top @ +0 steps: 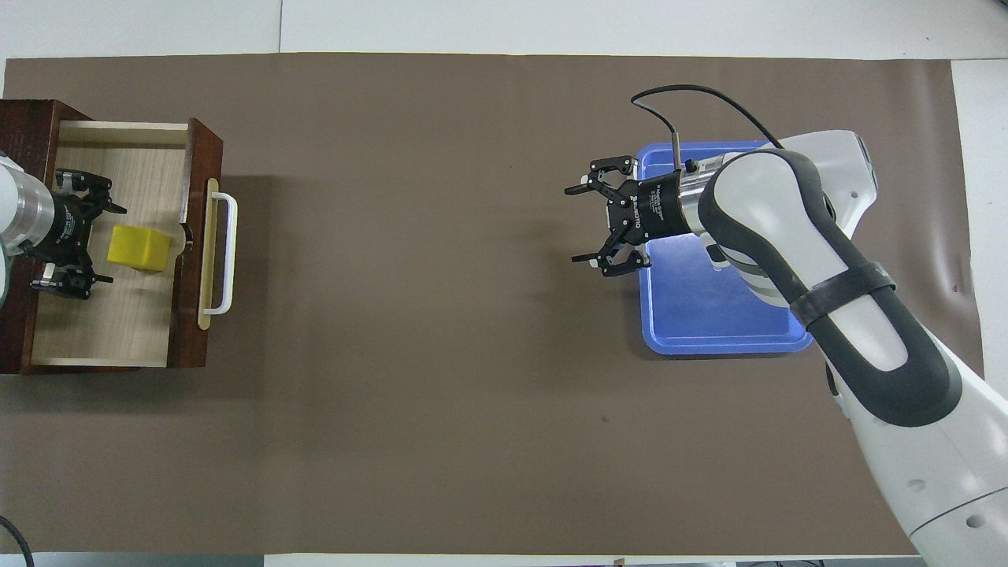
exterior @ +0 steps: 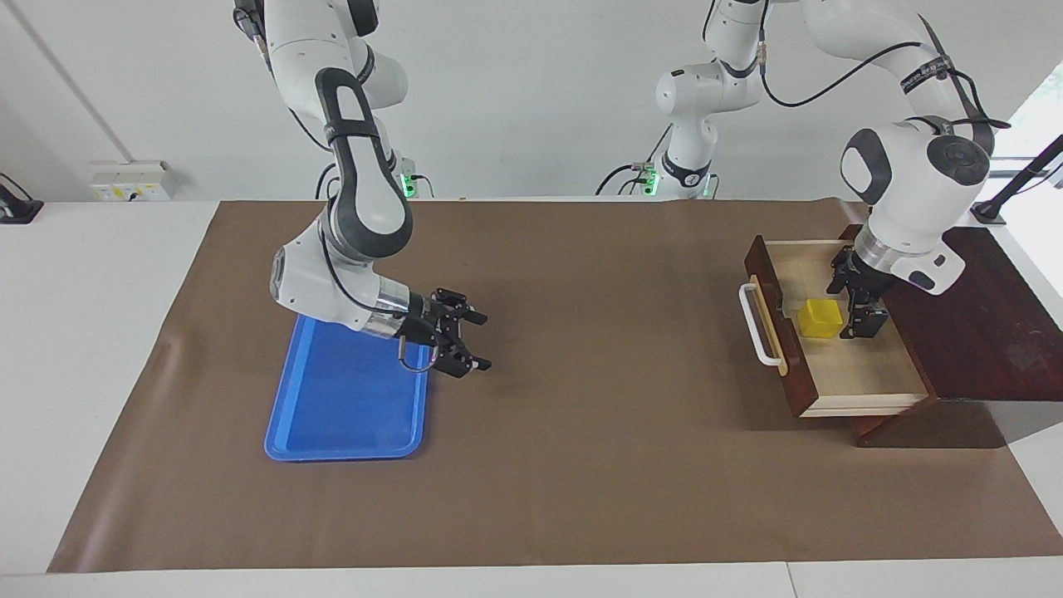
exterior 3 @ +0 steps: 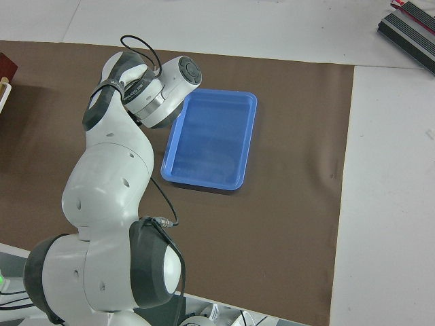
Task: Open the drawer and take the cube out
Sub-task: 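Reach into the open drawer and grasp the yellow cube with the left gripper, then lift the cube with the left gripper while the right gripper approaches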
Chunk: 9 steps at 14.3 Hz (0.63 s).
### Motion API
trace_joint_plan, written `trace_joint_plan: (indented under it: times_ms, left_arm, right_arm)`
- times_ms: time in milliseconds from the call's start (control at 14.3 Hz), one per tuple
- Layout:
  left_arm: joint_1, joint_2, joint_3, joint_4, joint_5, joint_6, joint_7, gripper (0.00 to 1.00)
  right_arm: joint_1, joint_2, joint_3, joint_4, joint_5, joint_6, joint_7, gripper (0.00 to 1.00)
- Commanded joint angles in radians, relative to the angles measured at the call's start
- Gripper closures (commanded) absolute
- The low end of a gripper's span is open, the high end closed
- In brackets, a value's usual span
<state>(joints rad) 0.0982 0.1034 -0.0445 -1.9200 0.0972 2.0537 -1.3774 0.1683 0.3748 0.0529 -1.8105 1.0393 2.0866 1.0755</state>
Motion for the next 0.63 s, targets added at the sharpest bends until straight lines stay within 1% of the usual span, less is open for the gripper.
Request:
trace_joint_plan:
  times_ms: [0, 140, 210, 280, 350, 420, 560]
  left_arm:
    - [-0.006, -0.036, -0.006, -0.060, -0.011, 0.049, -0.026, 0.00]
    - [-0.018, -0.036, -0.006, -0.060, -0.011, 0.049, -0.028, 0.00]
    - [-0.023, -0.036, -0.006, -0.060, -0.011, 0.049, -0.028, 0.08]
    - [-0.018, -0.036, -0.006, -0.059, -0.011, 0.049, -0.028, 0.36]
    - [-0.012, -0.033, -0.006, -0.056, -0.011, 0.051, -0.025, 0.71]
    - [-0.009, -0.031, -0.006, -0.048, -0.011, 0.051, -0.019, 1.00]
    - [-0.012, -0.021, -0.006, -0.019, -0.011, 0.039, -0.023, 1.00]
  right_arm:
    - [0.002, -0.025, 0.002, -0.014, 0.028, -0.020, 0.018, 0.00]
    - [0.008, -0.025, 0.002, -0.003, 0.027, -0.042, 0.037, 0.00]
    - [0.019, -0.025, 0.002, -0.003, 0.028, -0.043, 0.049, 0.00]
    - [0.029, -0.025, 0.002, -0.003, 0.028, -0.043, 0.053, 0.00]
    - [0.034, -0.025, 0.002, -0.003, 0.028, -0.042, 0.054, 0.00]
    - [0.034, -0.027, 0.002, -0.004, 0.028, -0.043, 0.055, 0.00]
    - [0.039, -0.027, 0.004, -0.004, 0.028, -0.043, 0.060, 0.00]
